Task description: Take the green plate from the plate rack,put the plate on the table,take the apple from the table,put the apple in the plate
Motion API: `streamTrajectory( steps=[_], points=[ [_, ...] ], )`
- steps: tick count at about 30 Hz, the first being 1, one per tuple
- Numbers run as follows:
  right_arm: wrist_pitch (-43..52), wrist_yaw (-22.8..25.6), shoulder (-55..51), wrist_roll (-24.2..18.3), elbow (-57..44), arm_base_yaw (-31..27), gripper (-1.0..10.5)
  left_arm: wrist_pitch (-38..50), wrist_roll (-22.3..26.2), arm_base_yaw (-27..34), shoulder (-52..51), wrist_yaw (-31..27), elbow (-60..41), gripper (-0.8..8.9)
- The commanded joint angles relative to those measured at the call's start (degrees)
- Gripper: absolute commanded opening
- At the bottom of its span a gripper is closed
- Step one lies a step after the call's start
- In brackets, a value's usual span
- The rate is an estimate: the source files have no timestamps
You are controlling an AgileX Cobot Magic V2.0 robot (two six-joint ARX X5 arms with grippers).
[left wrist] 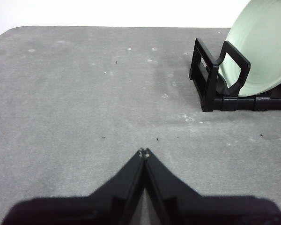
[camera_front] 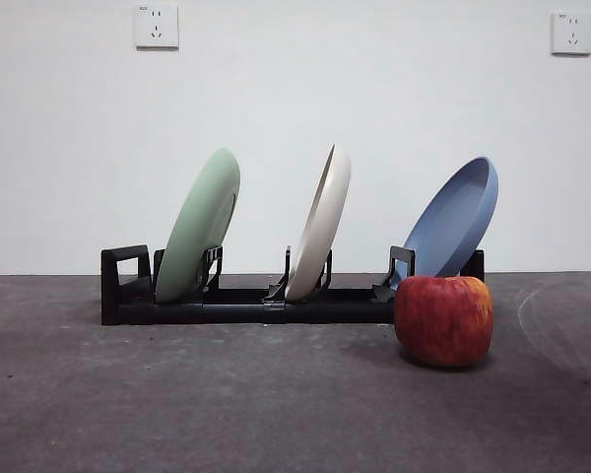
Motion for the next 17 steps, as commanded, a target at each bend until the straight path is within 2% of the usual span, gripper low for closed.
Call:
streamTrajectory(
  steps=[1, 2, 4, 6, 8, 10, 12, 17],
  points=[
    [0.11, -0.44, -0.04, 1.36, -0.33, -0.04, 0.0, 0.57, 0.28, 0.07, 0.02, -0.11, -0.24, -0.04],
    [0.11, -0.44, -0.04, 3.17, -0.33, -0.04, 0.0, 0.7, 0.13, 0.07, 0.02, -0.07, -0.26, -0.04],
    [0.22, -0.42, -0.04, 11.19, -0.33, -0.04, 0.0, 0.72, -2.36, 0.07, 0.02, -0.04, -0.26, -0.04],
    [0.31, -0.42, -0.04, 20.98, -0.33, -0.04, 0.0, 1.97, -8.13, 0.07, 0.02, 0.87, -0.24, -0.04],
    [2.21, -1.55, -0.04, 27.34, -0.11, -0.04, 0.0, 3.5, -14.14, 0.07, 0.02, 6.16, 0.81, -0.04],
    [4.81, -4.72, 0.13, 29.05, 1.9, -0.04, -0.1, 3.43, -16.31, 0.07, 0.52, 12.22, 3.8, -0.05],
    [3.96, -4.92, 1.97, 28.85, 7.32, -0.04, -0.1, 1.66, -16.79, 0.07, 2.51, 17.16, 8.63, -0.05],
    [0.55, -7.17, 14.29, 22.53, 27.69, 0.0, -0.1, -5.53, -16.48, 0.07, 13.97, 20.92, 25.68, -0.06]
  ],
)
